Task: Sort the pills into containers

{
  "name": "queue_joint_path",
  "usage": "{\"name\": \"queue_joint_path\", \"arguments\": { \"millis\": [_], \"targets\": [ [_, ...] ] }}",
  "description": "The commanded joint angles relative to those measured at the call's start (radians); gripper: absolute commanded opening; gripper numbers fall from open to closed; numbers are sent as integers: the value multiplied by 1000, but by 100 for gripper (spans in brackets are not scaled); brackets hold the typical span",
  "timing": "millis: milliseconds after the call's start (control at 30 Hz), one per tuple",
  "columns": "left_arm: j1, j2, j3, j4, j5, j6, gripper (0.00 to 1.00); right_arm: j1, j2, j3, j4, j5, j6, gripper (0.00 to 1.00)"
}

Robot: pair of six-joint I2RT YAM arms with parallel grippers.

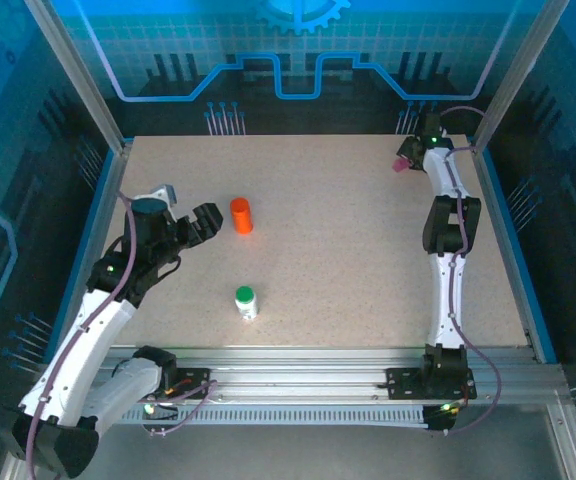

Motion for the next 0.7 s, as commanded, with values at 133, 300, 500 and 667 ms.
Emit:
{"name": "queue_joint_path", "arguments": {
  "millis": [133, 300, 500, 667],
  "targets": [
    [-7, -11, -26, 12, 28, -8, 99, -23, -6, -9, 23, -84, 41, 49],
    [-7, -18, -39, 17, 33, -19, 99, -49, -101, -158, 113, -130, 105, 32],
    [-7, -28, -50, 20, 36, -30, 99, -70, -196, -276, 163, -161, 118, 19],
    [-8, -38, -51, 24, 39, -37, 99, -74, -348, -466, 262, -237, 116, 14]
  ]
}}
